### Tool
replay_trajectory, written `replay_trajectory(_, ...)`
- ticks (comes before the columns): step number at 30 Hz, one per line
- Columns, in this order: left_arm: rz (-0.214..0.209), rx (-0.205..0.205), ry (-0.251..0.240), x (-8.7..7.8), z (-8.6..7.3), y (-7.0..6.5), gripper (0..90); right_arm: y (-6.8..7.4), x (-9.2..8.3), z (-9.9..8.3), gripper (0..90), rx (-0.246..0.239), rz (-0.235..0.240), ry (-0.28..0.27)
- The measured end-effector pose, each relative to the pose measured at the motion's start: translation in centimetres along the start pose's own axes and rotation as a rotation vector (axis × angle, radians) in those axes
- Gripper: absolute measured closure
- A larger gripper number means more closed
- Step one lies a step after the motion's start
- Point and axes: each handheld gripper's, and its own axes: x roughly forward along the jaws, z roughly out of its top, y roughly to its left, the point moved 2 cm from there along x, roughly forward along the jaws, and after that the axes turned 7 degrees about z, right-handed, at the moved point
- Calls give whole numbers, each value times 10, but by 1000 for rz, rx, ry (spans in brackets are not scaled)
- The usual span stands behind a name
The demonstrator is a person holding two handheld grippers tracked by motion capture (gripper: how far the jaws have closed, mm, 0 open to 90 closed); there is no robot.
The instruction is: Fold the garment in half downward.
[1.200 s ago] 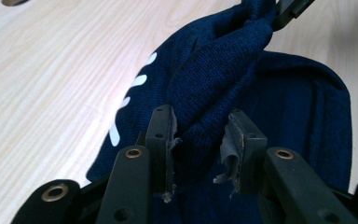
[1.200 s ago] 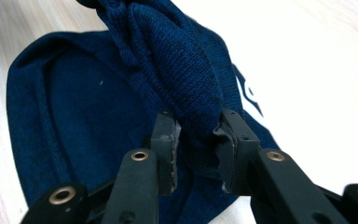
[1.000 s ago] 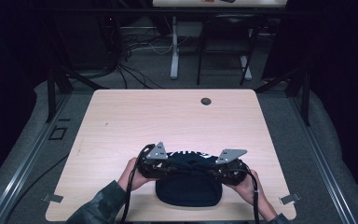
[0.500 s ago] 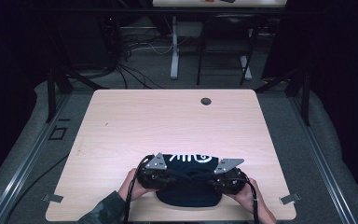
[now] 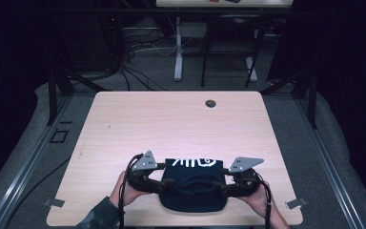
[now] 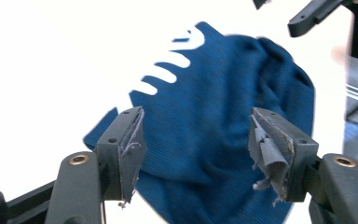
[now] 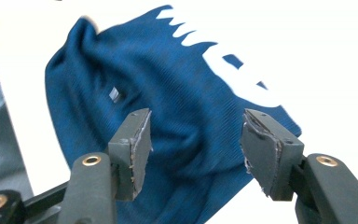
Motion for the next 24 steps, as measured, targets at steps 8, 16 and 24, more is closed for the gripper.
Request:
replay_trajectory(8, 46, -16, 82, 31, -3, 3, 350, -9, 25, 15, 465, -8, -69, 35)
replay_trajectory(16, 47, 50, 133, 39, -17, -15, 318, 2, 33, 2, 431, -18, -62, 97)
replay_trajectory(24, 54, 62, 175, 40, -33, -24, 247, 5, 37, -13, 337, 9, -33, 148)
